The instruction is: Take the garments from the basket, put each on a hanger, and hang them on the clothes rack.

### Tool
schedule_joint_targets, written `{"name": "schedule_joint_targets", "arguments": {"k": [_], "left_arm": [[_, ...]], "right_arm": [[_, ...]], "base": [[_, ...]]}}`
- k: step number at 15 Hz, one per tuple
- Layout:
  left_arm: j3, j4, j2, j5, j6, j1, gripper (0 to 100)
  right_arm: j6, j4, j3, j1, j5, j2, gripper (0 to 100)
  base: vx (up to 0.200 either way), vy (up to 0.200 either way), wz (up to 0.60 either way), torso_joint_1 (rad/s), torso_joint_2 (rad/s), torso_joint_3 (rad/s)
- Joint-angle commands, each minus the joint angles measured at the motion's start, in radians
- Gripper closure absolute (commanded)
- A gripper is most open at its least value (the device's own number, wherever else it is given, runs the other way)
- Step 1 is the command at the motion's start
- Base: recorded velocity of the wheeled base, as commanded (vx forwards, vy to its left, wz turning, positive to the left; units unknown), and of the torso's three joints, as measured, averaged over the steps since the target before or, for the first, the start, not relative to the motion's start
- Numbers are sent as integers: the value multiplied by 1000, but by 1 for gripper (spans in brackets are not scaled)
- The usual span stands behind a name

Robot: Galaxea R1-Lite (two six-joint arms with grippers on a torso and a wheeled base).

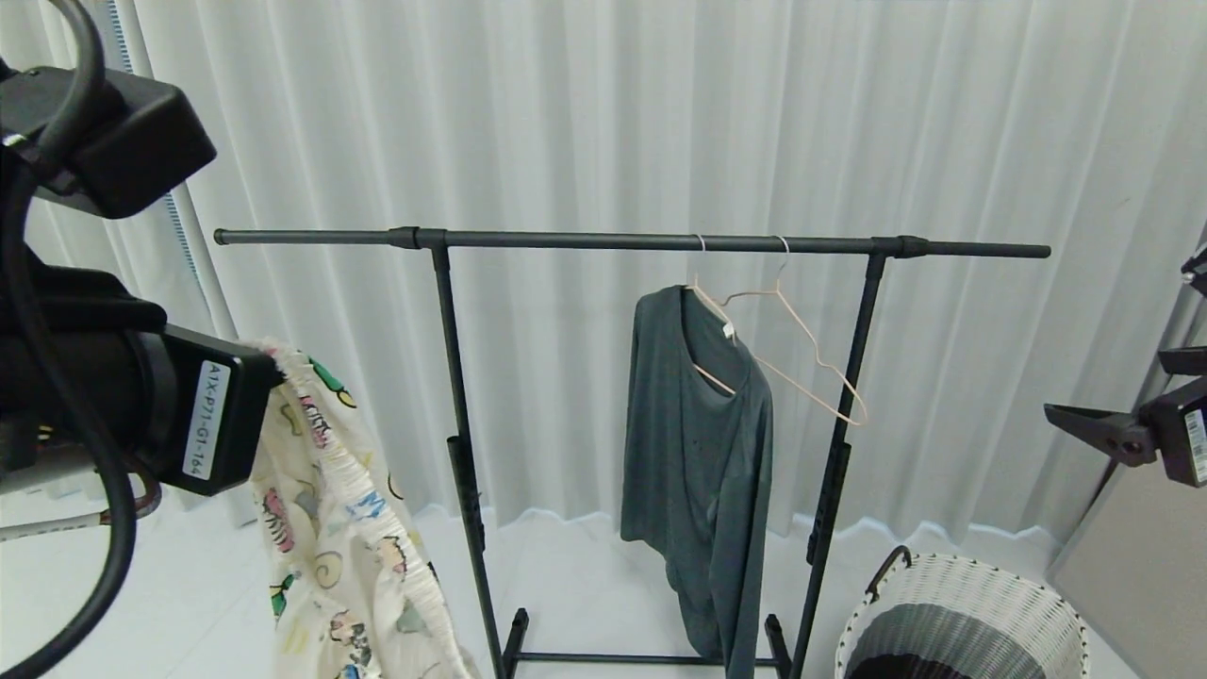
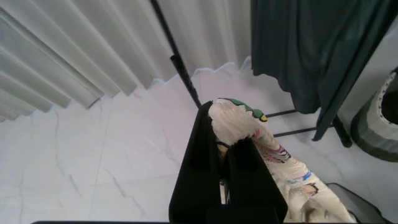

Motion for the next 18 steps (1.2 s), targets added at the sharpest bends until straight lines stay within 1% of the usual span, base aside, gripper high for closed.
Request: {"name": "schedule_joint_targets", "arguments": {"k": [1, 3, 6, 8, 9, 10, 16, 18], "left_arm": [[0, -1, 3, 0, -1, -2, 100], [-1, -1, 5, 0, -1, -2, 100], [-1, -1, 14, 0, -1, -5, 100], [-3, -1, 14, 0, -1, -5, 100], [-3, -1, 16, 0, -1, -5, 100], [-3, -1, 17, 0, -1, -5, 100], [-7, -1, 23, 0, 1, -11, 100], [-7, -1, 23, 0, 1, -15, 100]], "right_arm": [[3, 1, 0, -1, -1, 7, 0], [4, -25, 0, -4, -1, 27, 0], [4, -103, -3, -35, 2, 99, 0], [6, -178, -5, -43, 51, 137, 0], [6, -191, -5, -46, 84, 149, 0], [6, -189, -3, -46, 107, 154, 0], [10, -191, 12, -32, 183, 209, 0], [35, -192, 26, -20, 193, 221, 0]], "base": [[0, 0, 0, 0, 0, 0], [0, 0, 0, 0, 0, 0], [200, 0, 0, -4, 5, -1], [200, 0, 0, -7, 2, 5], [200, 0, 0, 22, 7, 2], [200, 0, 0, 12, 7, -2], [200, 0, 0, 3, 1, 3], [200, 0, 0, 0, 0, 2]]}}
